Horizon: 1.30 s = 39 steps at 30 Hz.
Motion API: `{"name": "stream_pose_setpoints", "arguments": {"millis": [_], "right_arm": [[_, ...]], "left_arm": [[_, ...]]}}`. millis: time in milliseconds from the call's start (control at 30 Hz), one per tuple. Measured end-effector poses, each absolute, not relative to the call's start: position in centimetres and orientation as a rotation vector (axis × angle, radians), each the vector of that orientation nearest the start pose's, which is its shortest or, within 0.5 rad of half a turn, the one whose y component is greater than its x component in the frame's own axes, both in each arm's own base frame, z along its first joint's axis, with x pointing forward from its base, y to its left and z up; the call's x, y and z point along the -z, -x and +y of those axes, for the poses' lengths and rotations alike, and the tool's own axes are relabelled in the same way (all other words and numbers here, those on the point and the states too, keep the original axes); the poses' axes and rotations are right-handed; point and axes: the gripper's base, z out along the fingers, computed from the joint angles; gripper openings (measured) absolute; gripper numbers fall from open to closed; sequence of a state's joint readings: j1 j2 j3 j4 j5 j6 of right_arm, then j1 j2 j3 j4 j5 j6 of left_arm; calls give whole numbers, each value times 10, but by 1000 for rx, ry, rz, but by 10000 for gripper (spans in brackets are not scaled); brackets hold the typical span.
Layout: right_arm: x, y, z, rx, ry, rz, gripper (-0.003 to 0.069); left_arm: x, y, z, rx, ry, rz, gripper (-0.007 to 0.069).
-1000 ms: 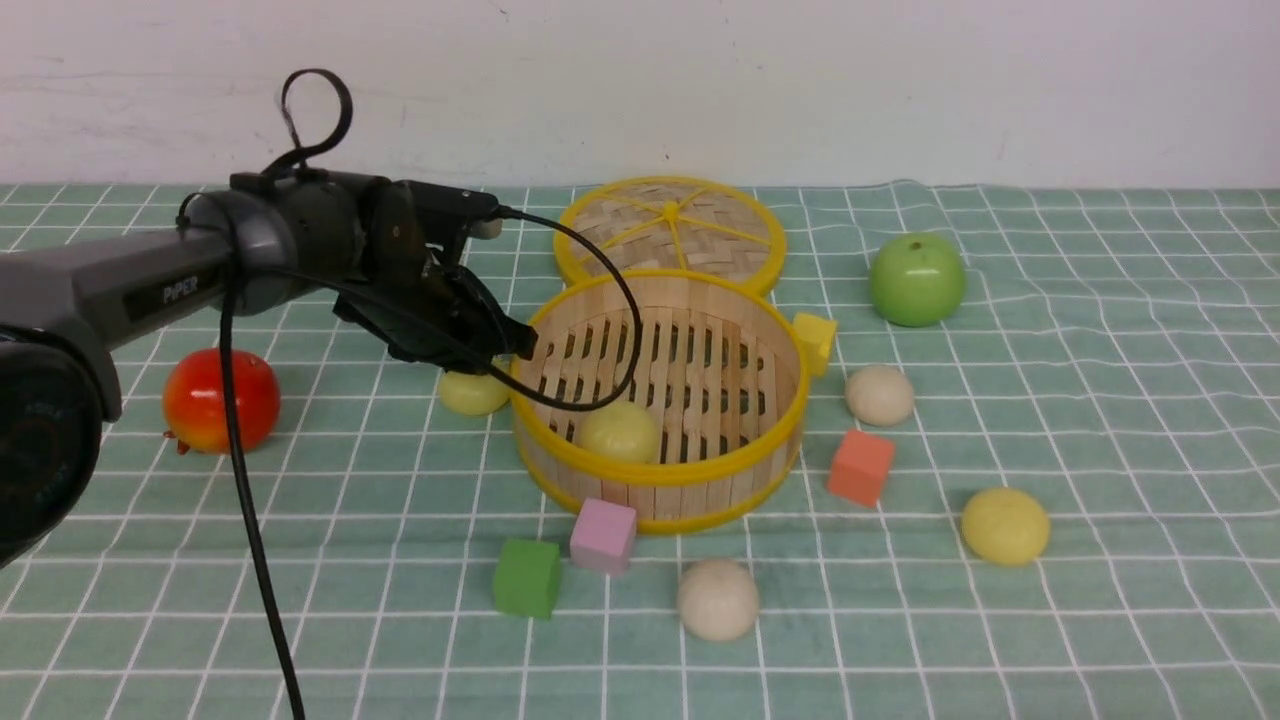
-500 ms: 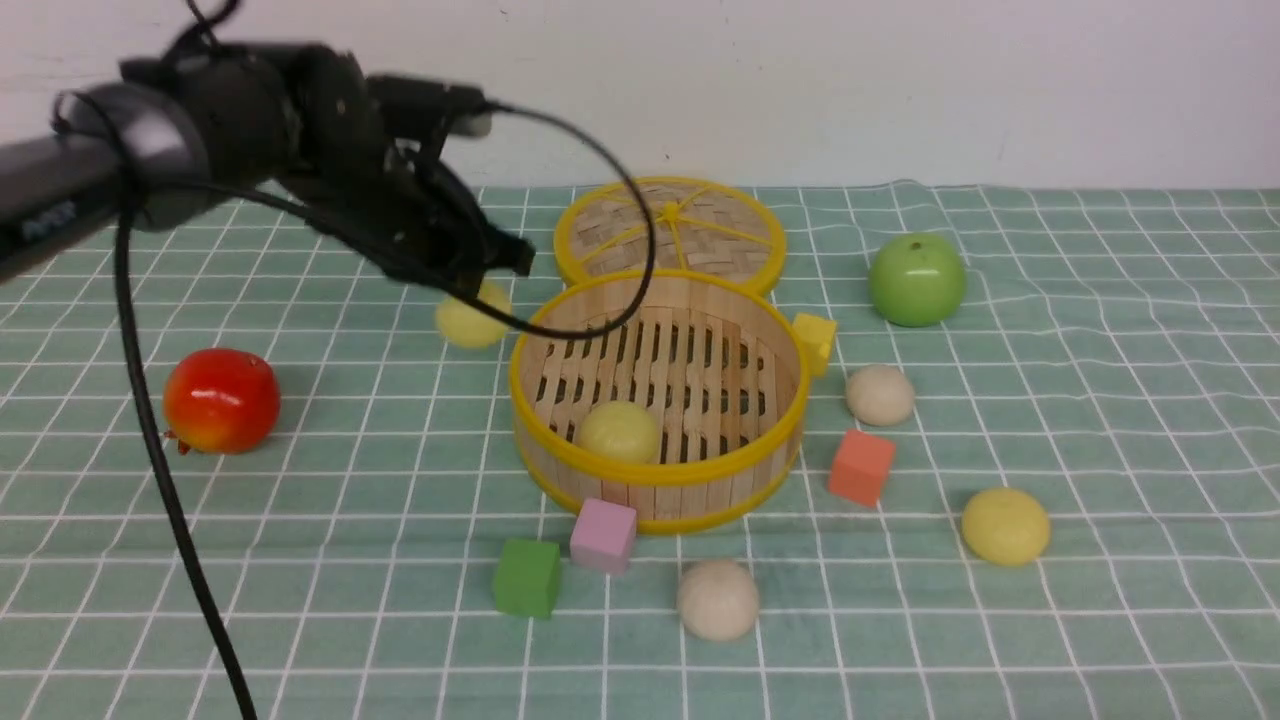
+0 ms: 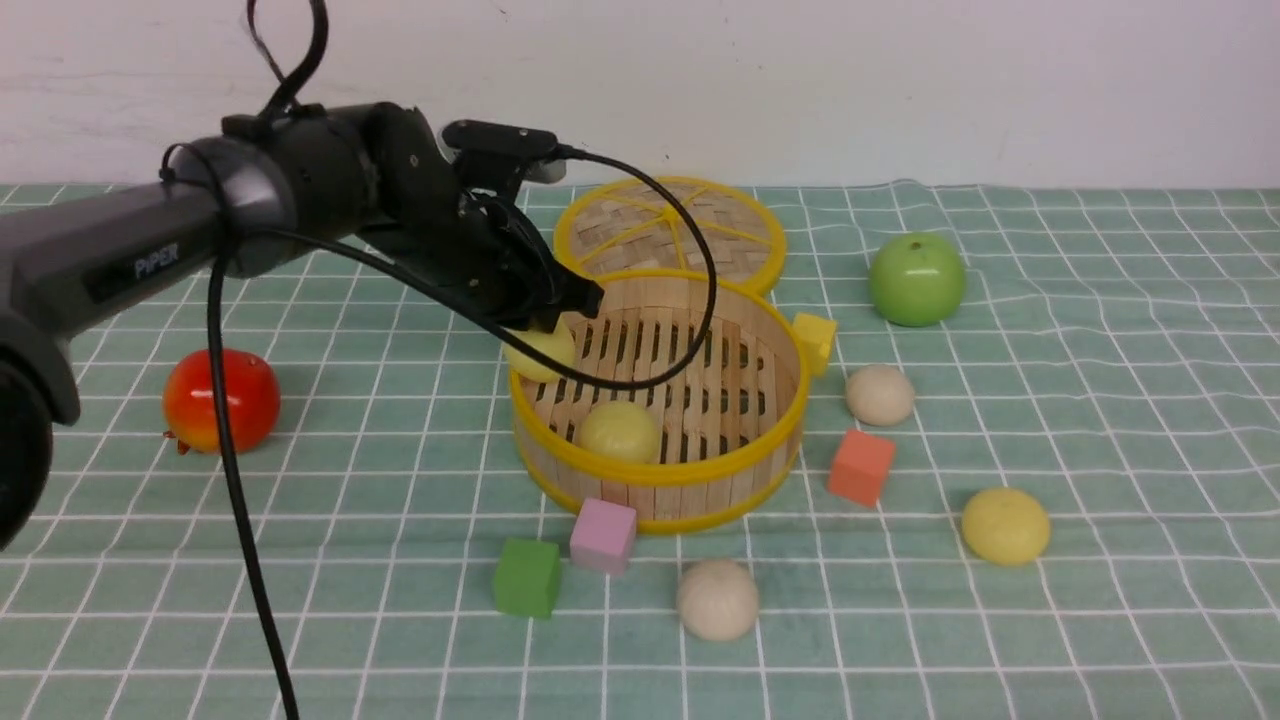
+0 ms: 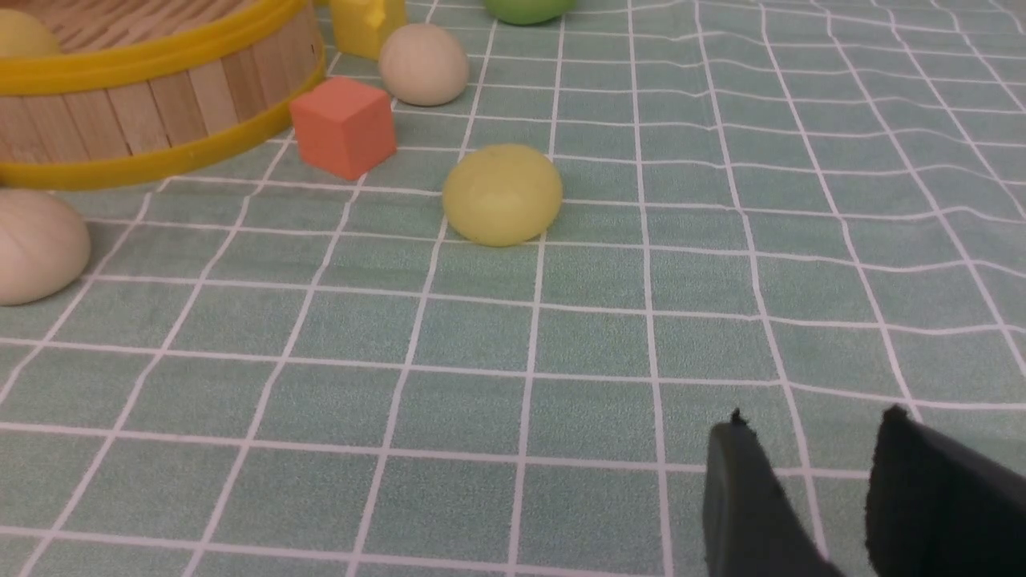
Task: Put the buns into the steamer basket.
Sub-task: Use the left arm to put the steamed stuffed bun into the steamer
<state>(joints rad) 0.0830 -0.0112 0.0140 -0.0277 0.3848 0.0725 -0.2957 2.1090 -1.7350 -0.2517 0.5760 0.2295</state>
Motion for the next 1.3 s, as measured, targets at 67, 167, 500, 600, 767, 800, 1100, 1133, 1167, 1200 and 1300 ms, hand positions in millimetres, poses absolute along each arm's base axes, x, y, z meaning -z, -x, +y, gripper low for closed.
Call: {"name": "stream_pose_setpoints", "arguments": {"millis": [67, 167, 500, 600, 767, 800, 1100, 1133, 1167, 1200, 1300], "right_arm": [[-174, -52, 3, -80, 27, 1872, 240], [-174, -52, 3, -80, 27, 1872, 240], [-174, -52, 3, -80, 27, 1872, 240], [-174, -52, 3, -80, 27, 1872, 240], [-174, -52, 3, -80, 27, 1872, 240], [-174, -52, 3, -80, 27, 1872, 240], [-174, -52, 3, -80, 27, 1872, 240], [-174, -52, 3, -80, 27, 1872, 240], [-174, -52, 3, -80, 27, 1872, 240], [-174, -52, 3, -80, 27, 1872, 240], [-174, -52, 3, -80, 27, 1872, 240]], "left_arm": [[-225, -460, -153, 294, -438, 2395, 0], [-218, -462, -154, 302, -430, 2407, 24], [-214, -462, -157, 314, -422, 2420, -13], [-221, -460, -157, 329, -413, 2415, -13], [-242, -454, -155, 338, -413, 2382, -13], [-244, -453, -155, 339, -412, 2378, -13], [-245, -452, -156, 374, -392, 2389, -13], [-244, -453, -157, 376, -390, 2389, -13], [-242, -453, -157, 377, -388, 2391, -13], [-240, -454, -157, 377, -387, 2394, -13], [-229, -457, -158, 375, -385, 2413, -13]]}}
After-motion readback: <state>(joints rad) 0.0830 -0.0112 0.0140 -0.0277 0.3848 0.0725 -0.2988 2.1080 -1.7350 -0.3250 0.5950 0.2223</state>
